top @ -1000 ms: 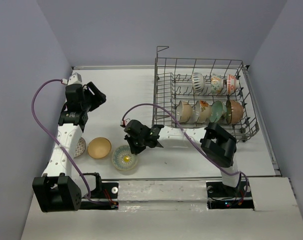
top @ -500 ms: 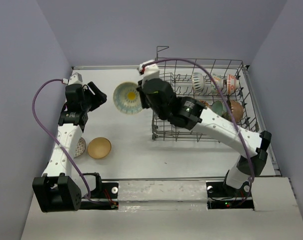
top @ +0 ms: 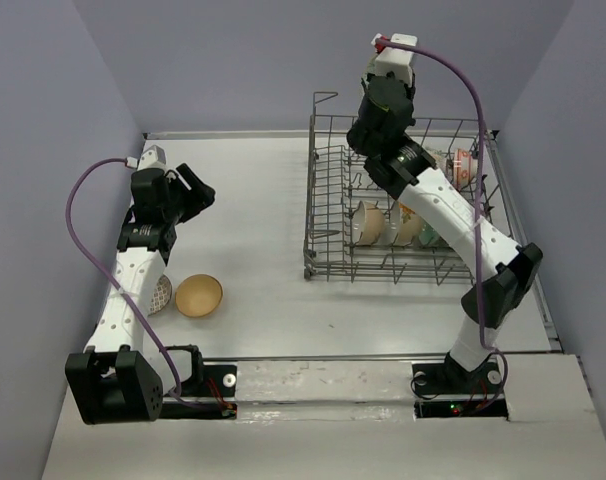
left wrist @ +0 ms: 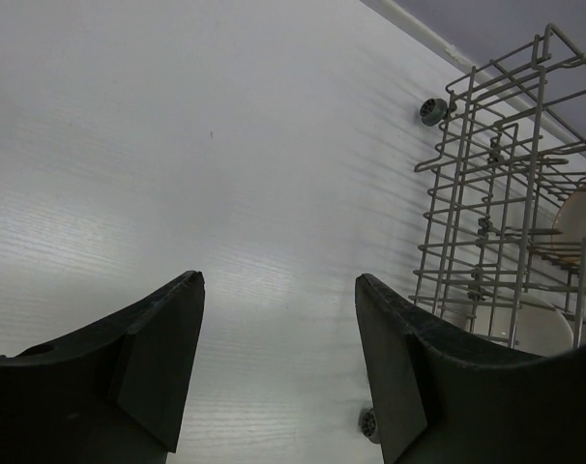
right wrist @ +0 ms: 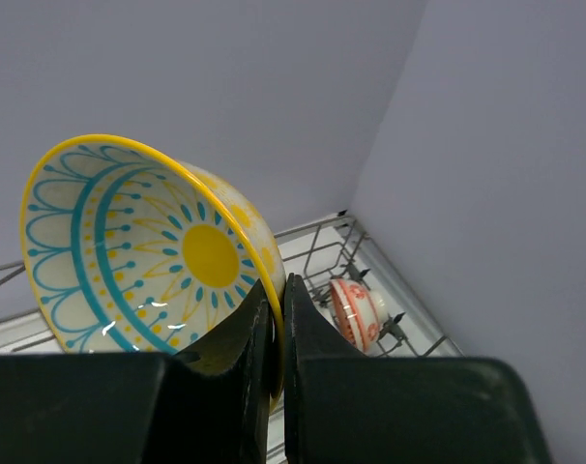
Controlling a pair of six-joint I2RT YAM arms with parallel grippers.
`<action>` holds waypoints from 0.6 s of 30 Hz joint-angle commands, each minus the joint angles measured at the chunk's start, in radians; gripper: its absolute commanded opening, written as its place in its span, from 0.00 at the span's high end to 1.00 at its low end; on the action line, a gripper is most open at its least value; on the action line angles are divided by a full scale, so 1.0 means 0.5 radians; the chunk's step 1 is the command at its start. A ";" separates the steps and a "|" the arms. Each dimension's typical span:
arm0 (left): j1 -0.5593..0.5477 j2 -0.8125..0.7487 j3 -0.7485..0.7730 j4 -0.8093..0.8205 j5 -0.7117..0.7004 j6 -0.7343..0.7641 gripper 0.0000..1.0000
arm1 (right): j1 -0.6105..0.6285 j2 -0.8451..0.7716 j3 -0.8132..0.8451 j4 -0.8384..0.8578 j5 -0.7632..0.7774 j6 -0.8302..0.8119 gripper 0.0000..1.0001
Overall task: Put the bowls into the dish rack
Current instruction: Pass from the right arm to the left
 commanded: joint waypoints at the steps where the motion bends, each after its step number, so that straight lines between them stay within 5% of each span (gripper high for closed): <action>1: 0.009 -0.007 -0.013 0.082 0.040 0.002 0.27 | -0.086 0.135 -0.017 0.900 0.244 -0.602 0.99; 4: 0.009 -0.001 -0.010 0.082 0.050 0.005 0.27 | -0.126 0.313 0.120 0.967 0.265 -0.818 0.99; 6: 0.009 -0.001 -0.013 0.082 0.056 0.002 0.27 | -0.154 0.494 0.091 1.791 0.296 -1.395 0.99; 11: 0.009 0.002 -0.016 0.088 0.062 0.005 0.27 | -0.194 0.984 0.452 2.504 0.290 -2.353 0.99; 13: 0.009 0.008 -0.016 0.088 0.071 0.008 0.27 | -0.218 1.108 0.520 2.383 0.281 -2.372 0.99; 18: 0.009 0.008 -0.019 0.088 0.071 0.008 0.27 | -0.289 1.065 0.351 1.848 0.278 -1.836 0.99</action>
